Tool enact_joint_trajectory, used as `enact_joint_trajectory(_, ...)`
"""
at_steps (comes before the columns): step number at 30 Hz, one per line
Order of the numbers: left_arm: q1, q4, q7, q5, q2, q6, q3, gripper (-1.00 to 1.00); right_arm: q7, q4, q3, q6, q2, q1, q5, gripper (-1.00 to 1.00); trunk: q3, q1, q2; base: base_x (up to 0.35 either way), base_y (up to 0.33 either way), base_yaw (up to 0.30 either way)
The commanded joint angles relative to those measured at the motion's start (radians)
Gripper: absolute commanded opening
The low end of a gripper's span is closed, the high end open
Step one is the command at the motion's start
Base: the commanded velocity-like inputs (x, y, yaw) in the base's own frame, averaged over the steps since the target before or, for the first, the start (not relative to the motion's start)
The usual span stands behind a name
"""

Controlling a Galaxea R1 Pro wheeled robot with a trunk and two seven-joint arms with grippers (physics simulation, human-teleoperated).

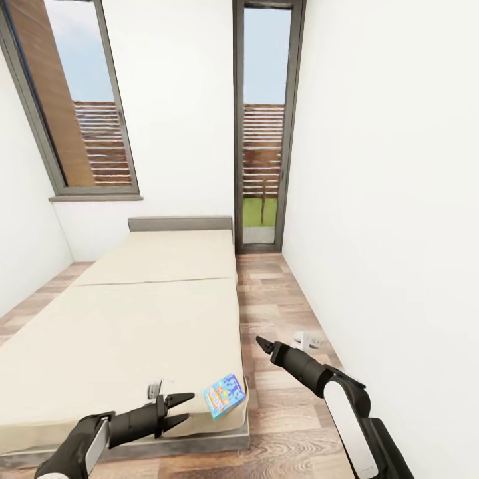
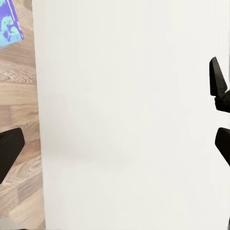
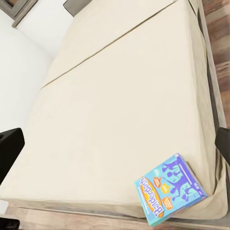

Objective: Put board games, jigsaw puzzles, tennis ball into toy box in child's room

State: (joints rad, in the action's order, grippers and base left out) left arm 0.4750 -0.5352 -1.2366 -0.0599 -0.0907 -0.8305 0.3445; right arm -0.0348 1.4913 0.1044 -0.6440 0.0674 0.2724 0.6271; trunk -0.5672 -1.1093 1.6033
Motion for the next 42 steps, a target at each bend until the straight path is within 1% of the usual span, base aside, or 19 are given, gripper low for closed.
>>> enact_joint_trajectory(1,0.001,0.000,-0.018,-0.002,-0.012,-0.009,0.001,1.00,-0.004,0.001,0.000,-0.005,0.001,0.001,-0.002,1.00,-0.004,-0.004,0.008,0.000,0.000,0.000)
enact_joint_trajectory(4,0.002,0.000,-0.057,-0.002,-0.034,-0.010,0.001,1.00,-0.004,0.001,0.001,-0.006,0.001,0.001,-0.003,1.00,-0.014,-0.015,0.029,0.000,0.000,0.000)
enact_joint_trajectory(9,0.002,0.000,-0.078,-0.001,-0.042,-0.010,0.000,1.00,-0.003,0.001,0.000,-0.006,0.002,0.001,-0.003,1.00,-0.029,-0.035,0.064,0.000,0.000,0.000)
enact_joint_trajectory(22,0.002,-0.002,-0.083,-0.001,-0.036,-0.005,0.000,1.00,-0.003,0.009,-0.011,-0.014,-0.004,0.001,-0.004,1.00,-0.070,-0.084,0.155,0.000,0.000,0.000)
enact_joint_trajectory(28,0.012,-0.003,-0.074,-0.002,-0.023,-0.004,0.000,1.00,-0.002,0.011,-0.012,-0.015,-0.005,0.001,-0.005,1.00,-0.089,-0.107,0.197,0.000,0.000,0.000)
enact_joint_trajectory(32,0.016,-0.003,-0.073,-0.002,-0.020,-0.003,0.000,1.00,-0.002,0.011,-0.012,-0.016,-0.005,0.001,-0.005,1.00,-0.101,-0.123,0.225,0.000,0.000,0.000)
enact_joint_trajectory(42,0.018,0.000,-0.074,-0.001,-0.021,-0.002,-0.001,1.00,-0.003,0.012,-0.012,-0.008,-0.005,-0.004,-0.005,1.00,-0.133,-0.161,0.295,0.000,0.000,0.000)
